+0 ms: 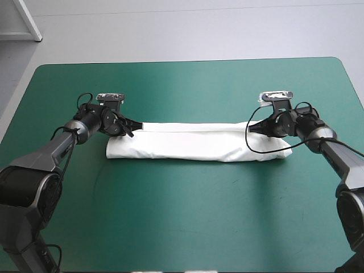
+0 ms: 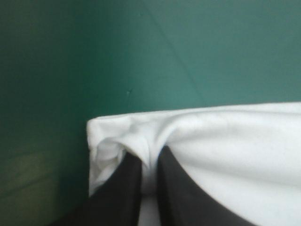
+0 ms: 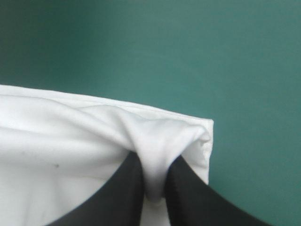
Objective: Fold the cloth
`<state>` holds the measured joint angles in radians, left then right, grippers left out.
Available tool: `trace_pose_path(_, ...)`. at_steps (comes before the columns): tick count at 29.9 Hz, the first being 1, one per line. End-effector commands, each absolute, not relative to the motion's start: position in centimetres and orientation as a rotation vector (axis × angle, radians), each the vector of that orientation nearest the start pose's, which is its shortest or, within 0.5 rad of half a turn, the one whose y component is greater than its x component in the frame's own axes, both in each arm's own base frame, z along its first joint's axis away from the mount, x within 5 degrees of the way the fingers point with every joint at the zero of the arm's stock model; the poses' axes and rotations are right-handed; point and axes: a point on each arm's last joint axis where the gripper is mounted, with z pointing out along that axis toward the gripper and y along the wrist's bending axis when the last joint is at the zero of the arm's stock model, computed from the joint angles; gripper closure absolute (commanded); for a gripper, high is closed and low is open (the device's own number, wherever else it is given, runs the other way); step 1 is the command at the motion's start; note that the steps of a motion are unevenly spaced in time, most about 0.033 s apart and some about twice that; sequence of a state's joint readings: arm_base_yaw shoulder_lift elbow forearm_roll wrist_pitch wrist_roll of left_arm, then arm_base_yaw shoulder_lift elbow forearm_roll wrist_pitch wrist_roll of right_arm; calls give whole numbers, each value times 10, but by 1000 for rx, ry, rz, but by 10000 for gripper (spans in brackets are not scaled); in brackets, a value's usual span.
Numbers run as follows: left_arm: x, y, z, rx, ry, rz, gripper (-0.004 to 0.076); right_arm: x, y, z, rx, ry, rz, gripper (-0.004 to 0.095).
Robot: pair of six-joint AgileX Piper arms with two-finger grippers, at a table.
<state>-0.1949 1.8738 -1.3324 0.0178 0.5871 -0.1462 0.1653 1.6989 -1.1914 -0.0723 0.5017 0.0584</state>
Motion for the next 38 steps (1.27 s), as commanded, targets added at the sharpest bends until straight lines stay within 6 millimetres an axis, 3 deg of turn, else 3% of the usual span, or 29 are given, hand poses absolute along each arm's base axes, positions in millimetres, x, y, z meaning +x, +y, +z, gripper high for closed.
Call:
trace_pose_path(1,393,-77,253,39,2502,-155,507,359,55,287,-171,2359,44,376)
trace_pose_path(3,391,-77,265,39,2493,-157,412,355,54,298,-169,2350,44,152)
trace_pose_path(6,387,-76,290,46,2472,-151,310,346,53,314,-169,2311,46,11)
trace_pose_path(11,375,-74,334,41,2438,-167,303,326,50,341,-129,2265,63,35)
trace_pose_path(16,357,-89,353,58,2465,-316,304,307,46,354,-115,2301,63,35)
trace_pose_path(22,346,-147,345,241,2460,-422,345,291,43,353,-105,2348,51,35)
trace_pose_path(29,349,-207,304,385,2484,-478,723,282,41,342,-116,2454,35,35)
trace_pose_path(32,354,-222,283,408,2499,-481,734,282,33,341,-77,2479,74,35)
trace_pose_path(38,363,-237,254,423,2514,-475,734,290,-8,332,90,2507,255,35)
